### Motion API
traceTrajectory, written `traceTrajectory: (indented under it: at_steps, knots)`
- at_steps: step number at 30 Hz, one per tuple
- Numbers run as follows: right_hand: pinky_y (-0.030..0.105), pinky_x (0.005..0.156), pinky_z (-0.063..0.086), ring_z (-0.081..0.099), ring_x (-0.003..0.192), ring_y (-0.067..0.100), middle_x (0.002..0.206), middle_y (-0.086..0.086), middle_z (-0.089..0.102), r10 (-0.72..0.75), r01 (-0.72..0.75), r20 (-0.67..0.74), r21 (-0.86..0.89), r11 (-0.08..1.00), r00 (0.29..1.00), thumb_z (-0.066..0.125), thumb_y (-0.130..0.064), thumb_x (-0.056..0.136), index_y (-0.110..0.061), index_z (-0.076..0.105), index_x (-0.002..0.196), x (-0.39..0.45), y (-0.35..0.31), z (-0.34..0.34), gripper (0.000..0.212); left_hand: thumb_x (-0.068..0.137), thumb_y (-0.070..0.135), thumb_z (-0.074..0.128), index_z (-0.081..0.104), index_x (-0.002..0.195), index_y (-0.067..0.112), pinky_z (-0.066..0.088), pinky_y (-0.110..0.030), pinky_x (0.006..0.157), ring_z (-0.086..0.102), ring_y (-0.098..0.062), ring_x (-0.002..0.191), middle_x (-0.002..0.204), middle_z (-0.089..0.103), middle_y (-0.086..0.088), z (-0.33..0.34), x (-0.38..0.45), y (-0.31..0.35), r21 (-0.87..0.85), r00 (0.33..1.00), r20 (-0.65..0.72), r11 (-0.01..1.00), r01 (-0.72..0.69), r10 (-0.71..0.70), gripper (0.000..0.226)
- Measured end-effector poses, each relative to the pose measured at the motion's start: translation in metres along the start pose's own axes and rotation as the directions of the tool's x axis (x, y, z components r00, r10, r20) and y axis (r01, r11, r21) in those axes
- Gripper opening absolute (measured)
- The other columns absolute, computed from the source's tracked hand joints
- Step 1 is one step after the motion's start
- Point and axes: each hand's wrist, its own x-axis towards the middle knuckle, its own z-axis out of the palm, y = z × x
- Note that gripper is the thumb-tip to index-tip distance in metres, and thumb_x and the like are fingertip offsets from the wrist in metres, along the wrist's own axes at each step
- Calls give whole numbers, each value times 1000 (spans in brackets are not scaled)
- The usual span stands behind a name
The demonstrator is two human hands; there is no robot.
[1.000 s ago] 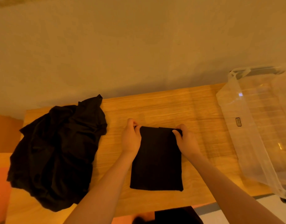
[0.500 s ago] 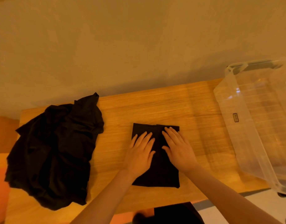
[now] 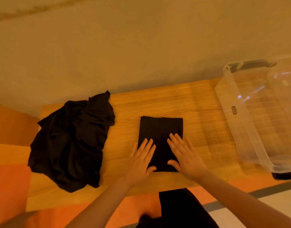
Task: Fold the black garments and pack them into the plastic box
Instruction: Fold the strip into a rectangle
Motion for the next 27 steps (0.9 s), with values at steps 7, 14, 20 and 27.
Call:
traceTrajectory:
  at_steps: [7, 14, 20, 27]
  knots:
    - [34, 111, 6, -9, 144, 15, 146, 3, 33, -1, 5, 142, -28, 1000, 990, 30, -46, 89, -17, 10, 148, -59, -19, 39, 69, 82, 54, 33, 29, 140, 10, 5, -34, 111, 22, -20, 136, 144, 40, -9, 26, -54, 14, -26, 985, 163, 997, 68, -63, 72]
    - [39, 113, 5, 37, 131, 16, 136, 3, 51, -38, 38, 237, 5, 999, 971, 18, -67, 88, -17, 45, 133, -86, -23, 36, 72, 76, 65, 37, 47, 131, 15, 42, -36, 100, 47, -16, 126, 133, 55, -3, 39, -78, 32, 8, 1000, 8, 1000, 8, -8, 74]
    - [37, 113, 4, 59, 114, 16, 119, 1, 65, -94, 91, -47, -64, 994, 994, 67, -24, 72, -19, 66, 113, -103, -35, 46, 41, 64, 31, 73, 68, 111, 17, 48, -32, 76, 60, -18, 89, 97, 69, 0, 43, -87, 49, 86, 982, -186, 996, -14, 30, 49]
    - [37, 112, 25, 64, 104, 14, 108, 2, 70, 28, -15, -56, 218, 976, 998, 75, -5, 69, -16, 71, 103, -109, -50, 23, 36, 79, 9, 54, 70, 101, 19, 41, -22, 87, 58, -10, 93, 96, 65, 6, 20, -96, 49, -345, 977, -163, 936, 74, -137, 29]
